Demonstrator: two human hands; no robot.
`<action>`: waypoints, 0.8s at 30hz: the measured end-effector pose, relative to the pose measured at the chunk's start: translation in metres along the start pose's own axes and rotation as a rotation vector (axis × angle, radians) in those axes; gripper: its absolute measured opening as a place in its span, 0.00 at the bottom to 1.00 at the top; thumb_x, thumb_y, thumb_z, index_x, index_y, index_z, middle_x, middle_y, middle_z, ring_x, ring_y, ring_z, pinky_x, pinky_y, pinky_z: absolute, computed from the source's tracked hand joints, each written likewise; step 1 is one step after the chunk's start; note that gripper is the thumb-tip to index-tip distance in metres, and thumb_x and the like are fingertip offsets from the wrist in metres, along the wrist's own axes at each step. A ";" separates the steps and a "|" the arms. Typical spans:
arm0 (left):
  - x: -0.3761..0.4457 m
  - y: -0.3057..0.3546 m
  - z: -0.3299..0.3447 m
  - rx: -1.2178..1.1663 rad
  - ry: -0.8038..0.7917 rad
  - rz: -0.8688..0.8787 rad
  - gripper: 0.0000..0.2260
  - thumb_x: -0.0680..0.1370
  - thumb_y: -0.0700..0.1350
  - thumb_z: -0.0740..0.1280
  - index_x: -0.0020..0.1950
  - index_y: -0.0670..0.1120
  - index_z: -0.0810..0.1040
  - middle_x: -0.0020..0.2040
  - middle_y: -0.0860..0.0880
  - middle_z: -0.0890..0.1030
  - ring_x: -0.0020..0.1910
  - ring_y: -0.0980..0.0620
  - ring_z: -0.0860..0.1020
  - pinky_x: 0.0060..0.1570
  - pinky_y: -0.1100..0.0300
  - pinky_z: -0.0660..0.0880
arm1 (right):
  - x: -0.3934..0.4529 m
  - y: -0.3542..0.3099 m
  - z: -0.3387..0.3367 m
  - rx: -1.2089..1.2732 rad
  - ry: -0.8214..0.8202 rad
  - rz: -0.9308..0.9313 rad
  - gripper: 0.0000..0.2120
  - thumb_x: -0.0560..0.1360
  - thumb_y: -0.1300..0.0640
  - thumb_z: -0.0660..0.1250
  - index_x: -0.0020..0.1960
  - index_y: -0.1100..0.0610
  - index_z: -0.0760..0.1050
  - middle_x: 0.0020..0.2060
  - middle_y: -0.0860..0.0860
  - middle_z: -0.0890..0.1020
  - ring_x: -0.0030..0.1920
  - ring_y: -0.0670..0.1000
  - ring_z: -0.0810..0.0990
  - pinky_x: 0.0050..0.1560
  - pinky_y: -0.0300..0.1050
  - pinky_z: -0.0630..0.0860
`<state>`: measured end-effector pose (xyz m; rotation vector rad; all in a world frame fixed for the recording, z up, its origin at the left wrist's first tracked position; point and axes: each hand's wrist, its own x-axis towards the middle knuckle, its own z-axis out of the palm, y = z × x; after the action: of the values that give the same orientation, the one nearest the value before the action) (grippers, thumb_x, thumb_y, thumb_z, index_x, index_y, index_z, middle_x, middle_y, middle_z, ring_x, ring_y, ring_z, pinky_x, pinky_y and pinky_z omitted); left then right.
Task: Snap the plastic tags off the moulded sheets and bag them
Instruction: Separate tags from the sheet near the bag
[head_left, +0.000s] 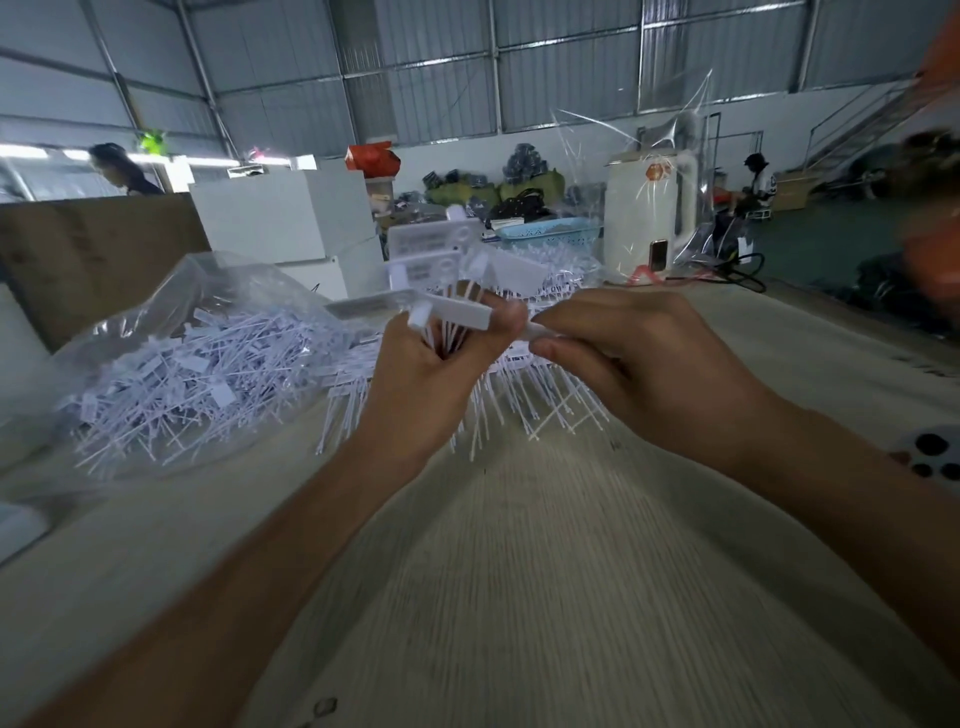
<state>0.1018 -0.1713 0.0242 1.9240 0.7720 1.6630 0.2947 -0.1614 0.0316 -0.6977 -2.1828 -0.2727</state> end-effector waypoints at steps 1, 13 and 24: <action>0.000 0.000 0.002 -0.026 0.017 -0.003 0.06 0.79 0.46 0.68 0.43 0.48 0.80 0.27 0.63 0.75 0.27 0.65 0.74 0.32 0.76 0.67 | 0.000 -0.003 0.001 -0.022 0.028 0.002 0.12 0.83 0.54 0.63 0.47 0.60 0.80 0.36 0.51 0.77 0.36 0.54 0.75 0.36 0.55 0.74; -0.001 0.000 0.013 -0.121 0.095 -0.233 0.17 0.78 0.58 0.67 0.33 0.51 0.75 0.25 0.54 0.67 0.23 0.55 0.62 0.26 0.62 0.59 | 0.001 -0.013 -0.002 -0.590 0.137 -0.028 0.10 0.73 0.71 0.69 0.49 0.58 0.81 0.36 0.54 0.77 0.35 0.55 0.73 0.27 0.47 0.69; -0.003 -0.003 0.005 -0.155 0.028 -0.323 0.18 0.79 0.61 0.64 0.33 0.52 0.73 0.27 0.54 0.68 0.23 0.56 0.63 0.24 0.64 0.62 | 0.001 0.017 -0.028 -0.530 0.210 0.332 0.09 0.82 0.63 0.62 0.50 0.61 0.81 0.39 0.56 0.80 0.35 0.55 0.74 0.35 0.44 0.66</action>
<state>0.1064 -0.1711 0.0192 1.5792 0.8841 1.5063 0.3216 -0.1584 0.0494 -1.2464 -1.7642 -0.7267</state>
